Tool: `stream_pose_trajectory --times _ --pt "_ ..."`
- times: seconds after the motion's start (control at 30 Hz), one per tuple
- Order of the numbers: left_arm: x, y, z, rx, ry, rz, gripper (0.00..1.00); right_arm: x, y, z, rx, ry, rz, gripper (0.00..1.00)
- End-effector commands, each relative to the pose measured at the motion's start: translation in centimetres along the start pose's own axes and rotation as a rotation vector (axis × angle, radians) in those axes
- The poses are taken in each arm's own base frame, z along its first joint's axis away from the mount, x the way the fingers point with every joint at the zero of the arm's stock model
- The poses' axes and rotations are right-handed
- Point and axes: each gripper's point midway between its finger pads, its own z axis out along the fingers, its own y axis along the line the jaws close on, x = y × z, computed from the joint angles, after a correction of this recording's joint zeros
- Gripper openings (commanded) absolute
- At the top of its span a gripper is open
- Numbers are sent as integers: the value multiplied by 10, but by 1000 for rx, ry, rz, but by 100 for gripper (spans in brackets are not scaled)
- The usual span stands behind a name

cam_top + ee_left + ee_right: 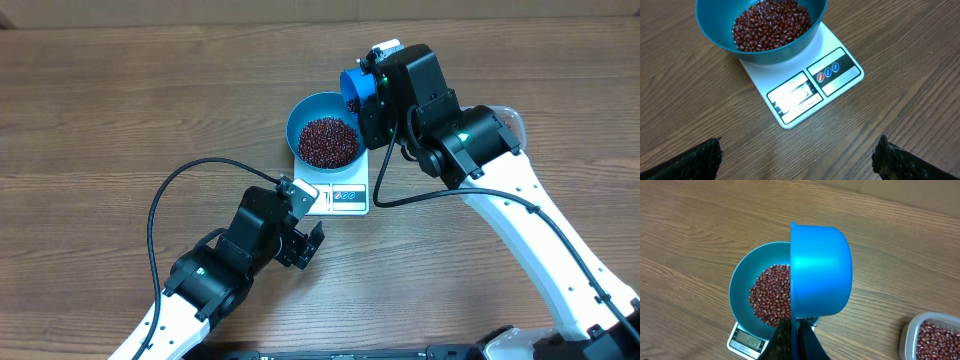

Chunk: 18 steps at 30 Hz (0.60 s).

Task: Scoop item into bowl and weigh 150g on scale
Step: 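Hold the scoop tipped over the bowl, adding beans slowly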

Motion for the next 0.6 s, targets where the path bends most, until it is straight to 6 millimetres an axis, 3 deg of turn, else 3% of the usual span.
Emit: stream_pose_trajectory --times 0.0,0.57 --pt "0 1 -2 1 -8 -10 100 -14 -4 -6 12 -39 22 4" --pt "0 1 -2 1 -8 -10 100 -15 -14 -7 60 -44 23 4"
